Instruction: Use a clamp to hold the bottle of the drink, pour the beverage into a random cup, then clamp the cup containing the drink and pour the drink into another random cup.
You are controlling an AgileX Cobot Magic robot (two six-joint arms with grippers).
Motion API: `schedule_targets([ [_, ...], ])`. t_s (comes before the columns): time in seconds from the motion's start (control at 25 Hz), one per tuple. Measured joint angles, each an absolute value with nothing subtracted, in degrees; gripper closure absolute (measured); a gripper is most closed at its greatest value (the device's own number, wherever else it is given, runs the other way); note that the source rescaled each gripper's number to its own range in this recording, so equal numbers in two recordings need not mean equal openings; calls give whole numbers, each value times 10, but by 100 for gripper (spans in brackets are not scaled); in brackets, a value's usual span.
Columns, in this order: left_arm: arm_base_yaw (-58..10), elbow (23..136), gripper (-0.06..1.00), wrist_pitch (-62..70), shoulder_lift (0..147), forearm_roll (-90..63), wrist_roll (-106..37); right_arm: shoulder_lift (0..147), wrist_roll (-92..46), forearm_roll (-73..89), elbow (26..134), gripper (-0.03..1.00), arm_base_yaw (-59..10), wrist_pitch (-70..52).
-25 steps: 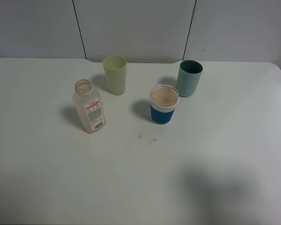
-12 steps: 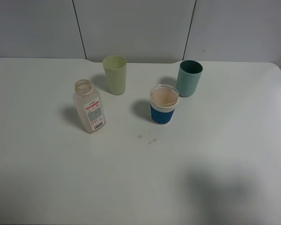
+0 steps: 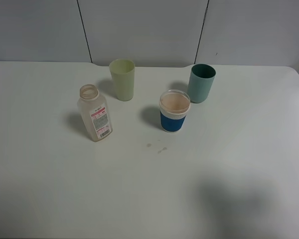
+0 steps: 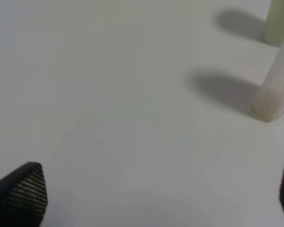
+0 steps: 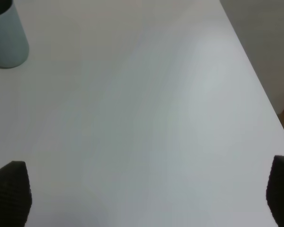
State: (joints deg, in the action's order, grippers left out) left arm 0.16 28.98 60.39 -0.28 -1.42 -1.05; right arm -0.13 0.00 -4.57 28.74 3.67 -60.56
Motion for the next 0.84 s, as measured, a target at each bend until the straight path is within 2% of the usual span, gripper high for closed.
schedule_targets([
  [0.84, 2, 290, -6, 604, -3, -14, -10, -1, 4, -46, 287, -3, 37, -606],
])
